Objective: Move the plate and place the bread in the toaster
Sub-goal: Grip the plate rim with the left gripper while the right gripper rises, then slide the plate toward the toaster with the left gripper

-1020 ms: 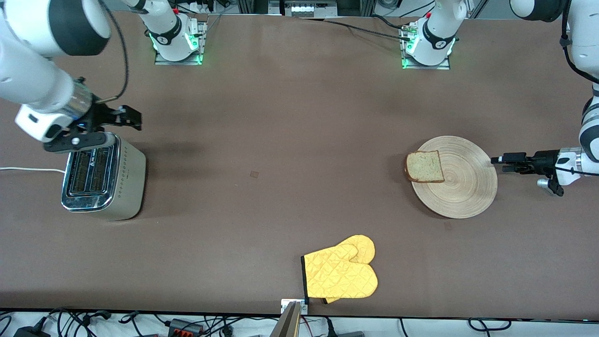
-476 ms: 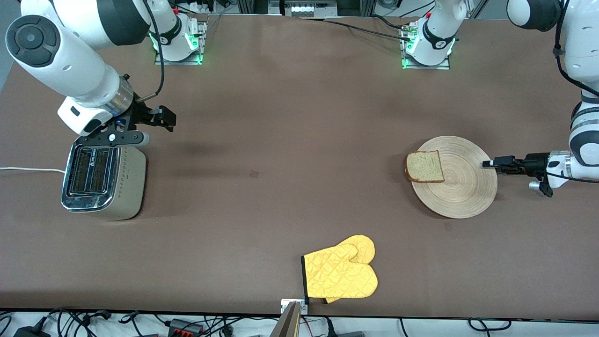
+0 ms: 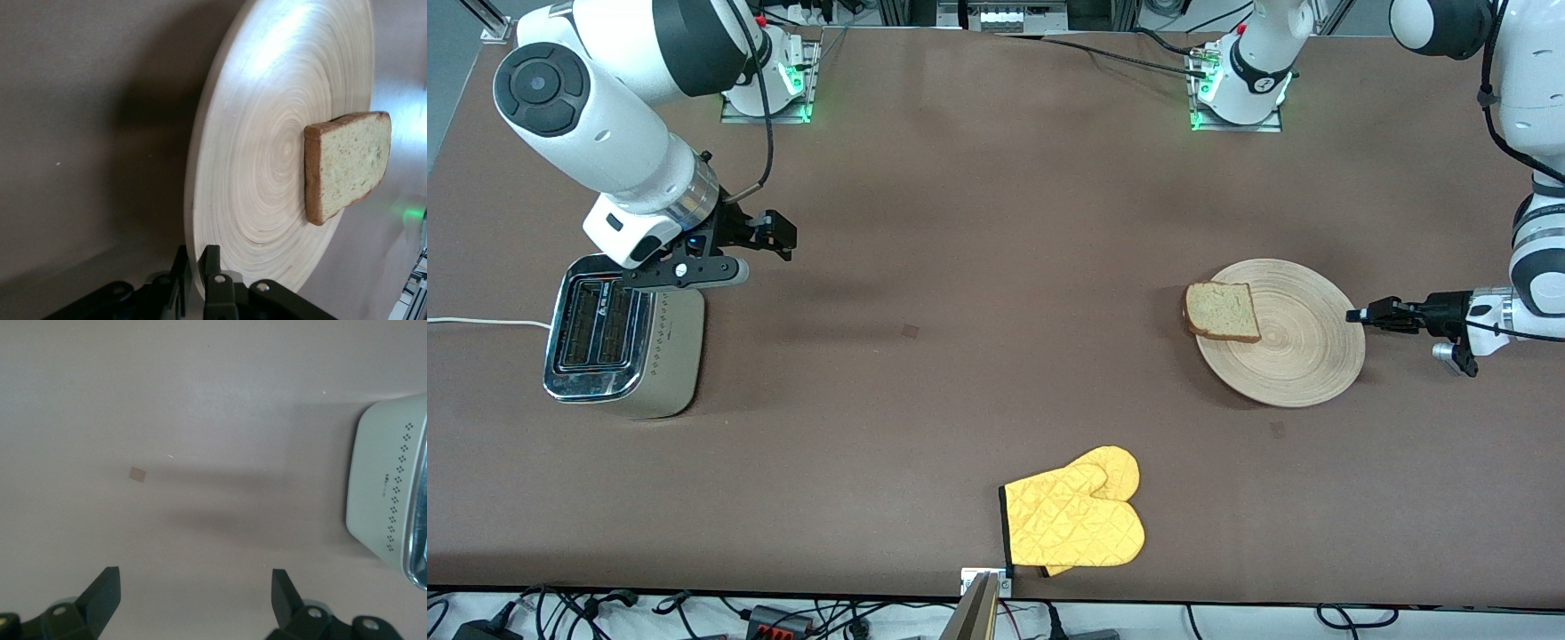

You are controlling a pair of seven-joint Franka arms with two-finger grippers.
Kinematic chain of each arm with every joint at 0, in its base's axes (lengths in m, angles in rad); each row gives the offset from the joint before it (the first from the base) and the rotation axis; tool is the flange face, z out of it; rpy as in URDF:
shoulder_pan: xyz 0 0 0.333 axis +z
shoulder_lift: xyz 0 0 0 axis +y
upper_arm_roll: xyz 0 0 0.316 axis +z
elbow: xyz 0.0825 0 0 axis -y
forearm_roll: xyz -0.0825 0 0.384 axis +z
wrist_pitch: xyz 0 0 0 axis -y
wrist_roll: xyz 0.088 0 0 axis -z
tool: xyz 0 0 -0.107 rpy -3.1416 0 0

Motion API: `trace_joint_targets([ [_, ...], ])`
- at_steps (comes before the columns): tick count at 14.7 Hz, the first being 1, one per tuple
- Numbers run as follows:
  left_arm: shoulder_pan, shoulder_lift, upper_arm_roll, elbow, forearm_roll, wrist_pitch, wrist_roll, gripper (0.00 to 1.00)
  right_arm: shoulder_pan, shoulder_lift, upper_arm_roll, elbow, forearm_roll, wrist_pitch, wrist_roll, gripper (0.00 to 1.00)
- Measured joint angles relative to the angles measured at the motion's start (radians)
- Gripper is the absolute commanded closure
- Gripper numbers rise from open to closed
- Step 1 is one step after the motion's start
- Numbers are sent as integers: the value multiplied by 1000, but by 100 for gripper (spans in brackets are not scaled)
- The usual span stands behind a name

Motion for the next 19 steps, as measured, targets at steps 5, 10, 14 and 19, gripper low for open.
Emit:
trace_joint_targets([
  [5, -35, 5, -2, 5, -126, -124, -39, 99, 1, 8, 0, 1, 6, 18, 0, 0],
  [10, -68, 53, -63, -1, -287, -156, -149, 99, 1, 19, 0, 1, 6, 21, 0, 0],
  [14, -113, 68, -121, -1, -391, -158, -207, 100, -1, 27, -7, 1, 6, 21, 0, 0],
  [19, -222, 74, -234, -2, -536, -51, -239, 100, -3, 27, -10, 1, 6, 23, 0, 0],
])
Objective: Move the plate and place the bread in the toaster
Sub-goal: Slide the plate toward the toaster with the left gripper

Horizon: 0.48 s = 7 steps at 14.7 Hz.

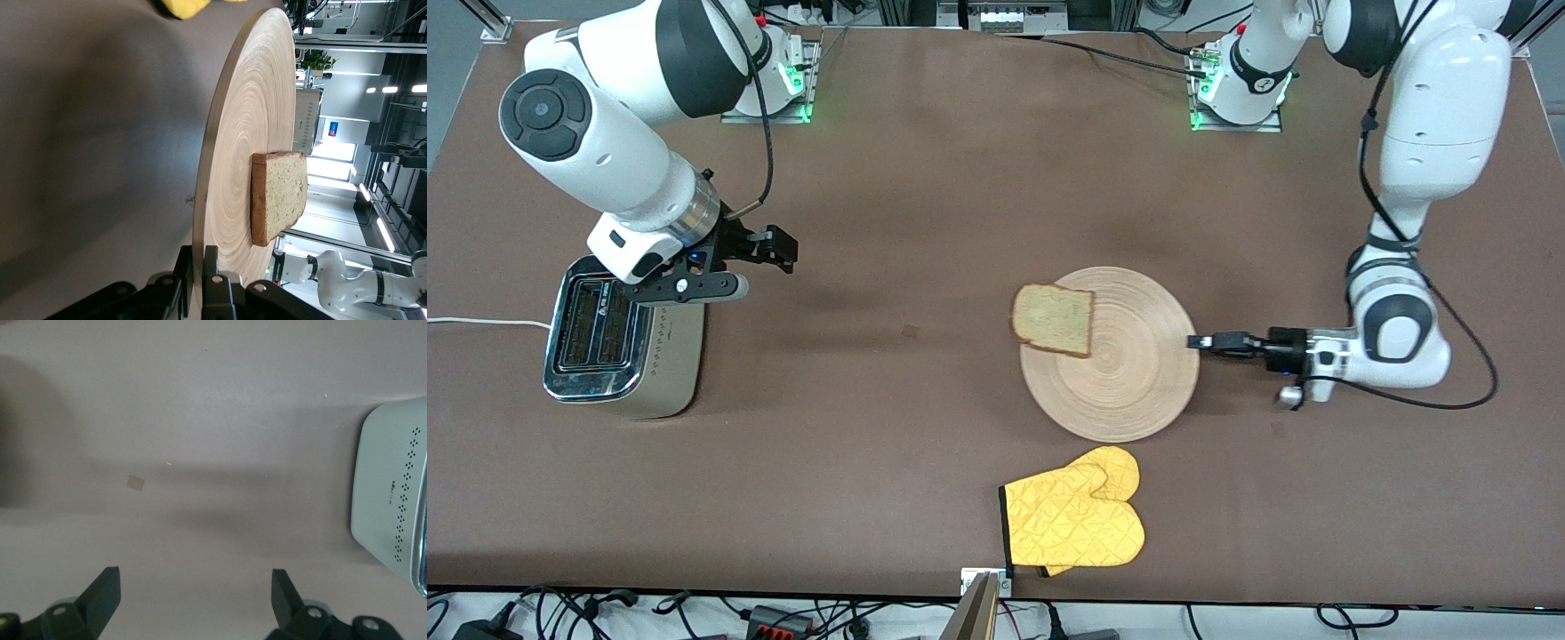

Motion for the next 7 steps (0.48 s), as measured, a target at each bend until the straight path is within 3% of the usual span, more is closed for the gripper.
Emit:
trace_joint_targets([
  [7, -16, 5, -321, -3, -17, 366, -20, 99, -1, 3, -5, 0, 0, 1, 0, 0],
])
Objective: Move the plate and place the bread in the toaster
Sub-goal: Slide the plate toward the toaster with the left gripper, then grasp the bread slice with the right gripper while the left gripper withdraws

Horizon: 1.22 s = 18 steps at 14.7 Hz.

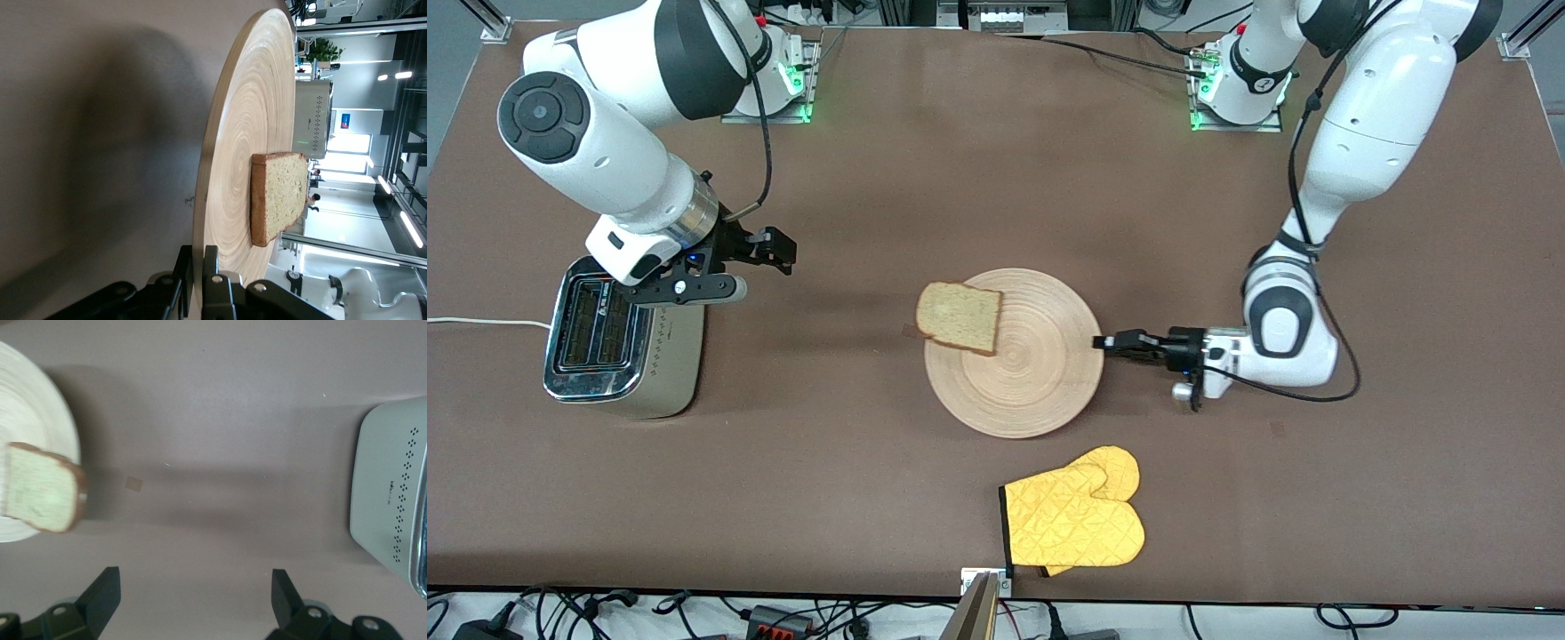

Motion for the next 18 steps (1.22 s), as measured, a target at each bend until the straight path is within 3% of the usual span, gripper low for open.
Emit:
trace_joint_targets([
  [5, -22, 19, -146, -36, -104, 231, -3, 99, -8, 9, -4, -1, 0, -14, 24, 0],
  [11, -25, 44, -175, -82, -110, 255, -4, 94, -20, 30, -4, -28, 3, -54, 24, 0],
  [14, -33, 46, -185, -96, -118, 289, -8, 78, -20, 60, -4, -41, 4, -54, 24, 0],
  [16, -33, 46, -190, -96, -125, 289, -29, 60, -20, 86, -4, -43, 5, -53, 24, 0],
  [18, -33, 46, -191, -96, -125, 289, -39, 54, -20, 117, -3, -44, 15, -37, 24, 0],
])
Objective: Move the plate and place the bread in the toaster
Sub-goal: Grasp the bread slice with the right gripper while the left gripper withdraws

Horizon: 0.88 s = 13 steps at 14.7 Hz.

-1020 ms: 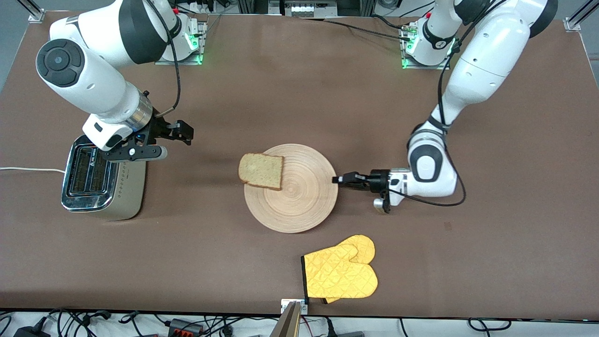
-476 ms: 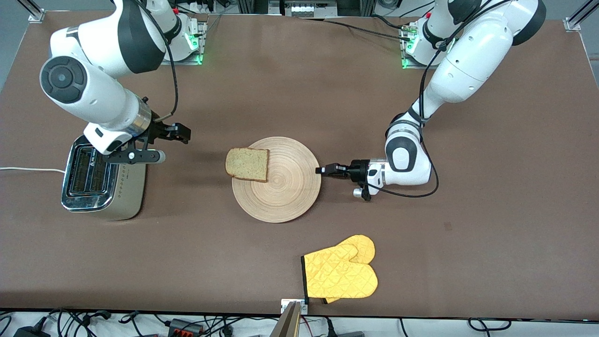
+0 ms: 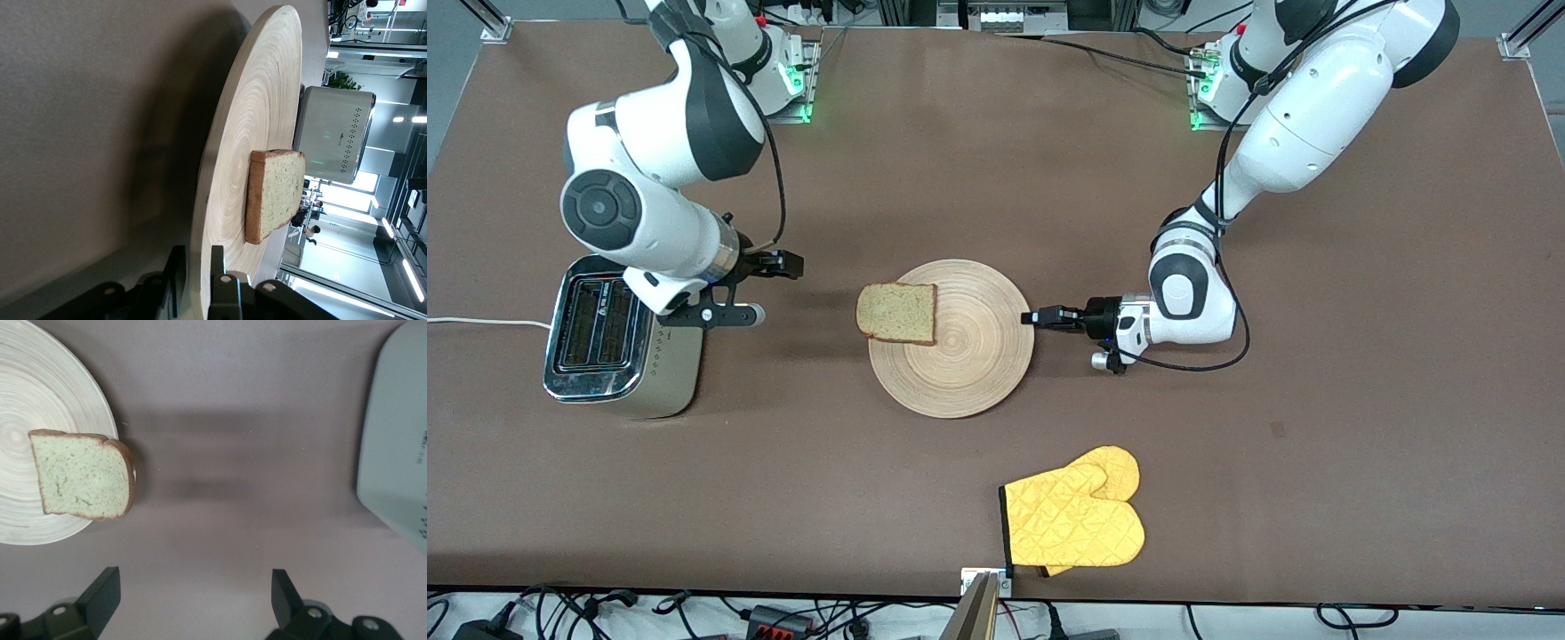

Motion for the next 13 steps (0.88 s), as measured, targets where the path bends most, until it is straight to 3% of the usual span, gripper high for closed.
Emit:
trace_joint_targets([
  [5, 25, -18, 21, 7, 67, -3, -35, 56, 0, 97, 0, -1, 136, 68, 0, 0],
  [9, 53, -134, 115, 48, 365, -178, -324, 51, -13, 181, -1, -2, 266, 136, 0, 0],
  [13, 60, -266, 275, 111, 667, -427, -399, 50, -20, 248, -1, -1, 373, 187, -1, 0],
])
